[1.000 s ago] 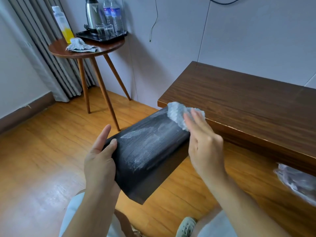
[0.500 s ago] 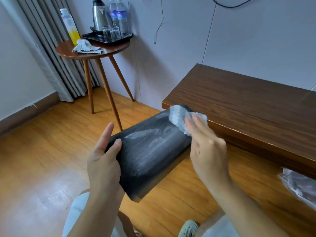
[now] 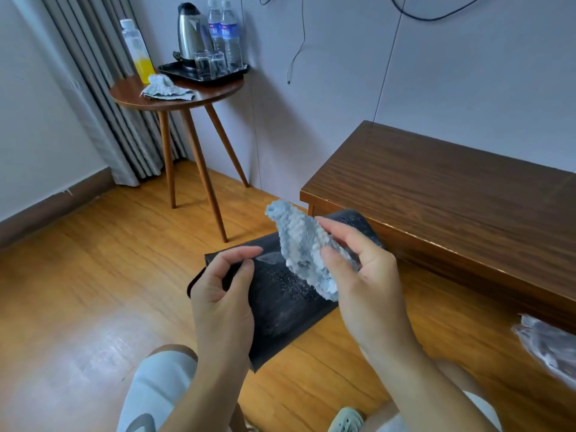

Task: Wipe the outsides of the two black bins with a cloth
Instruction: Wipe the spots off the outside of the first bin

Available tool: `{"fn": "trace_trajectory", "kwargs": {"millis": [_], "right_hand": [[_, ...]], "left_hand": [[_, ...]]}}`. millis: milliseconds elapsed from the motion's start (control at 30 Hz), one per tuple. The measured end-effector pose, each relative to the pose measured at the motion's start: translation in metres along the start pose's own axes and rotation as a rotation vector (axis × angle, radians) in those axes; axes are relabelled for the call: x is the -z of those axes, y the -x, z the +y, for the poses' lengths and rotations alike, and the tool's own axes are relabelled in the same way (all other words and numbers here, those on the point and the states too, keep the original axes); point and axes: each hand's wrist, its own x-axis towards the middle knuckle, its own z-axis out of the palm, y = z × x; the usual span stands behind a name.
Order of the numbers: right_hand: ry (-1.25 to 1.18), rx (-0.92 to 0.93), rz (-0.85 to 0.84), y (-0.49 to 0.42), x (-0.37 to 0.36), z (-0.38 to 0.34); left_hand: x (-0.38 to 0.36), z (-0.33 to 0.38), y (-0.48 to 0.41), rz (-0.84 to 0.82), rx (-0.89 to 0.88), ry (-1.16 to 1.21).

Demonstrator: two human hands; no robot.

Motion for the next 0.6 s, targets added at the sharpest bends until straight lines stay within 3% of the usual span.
{"fn": "trace_trajectory", "kwargs": {"millis": [133, 267, 433, 600], "right_hand": [[-0.141, -0.086, -0.026, -0.004, -0.001, -0.005], [-0.003, -0.016, -0.057, 0.002, -0.007, -0.003], [0.144, 0.070, -0.097, 0.010, -0.010, 0.004], [-0.015, 0.026, -0.090, 0.010, -0.005, 0.009]], "left_hand": [[-0.004, 0.004, 0.009, -0.079, -0.065, -0.009], [-0.004, 0.007, 0.016, -0.161, -0.118, 0.004], [-0.004, 0.002, 0.016, -0.146, -0.075, 0.004], [-0.005, 0.004, 0.017, -0.128, -0.055, -0.032]]}}
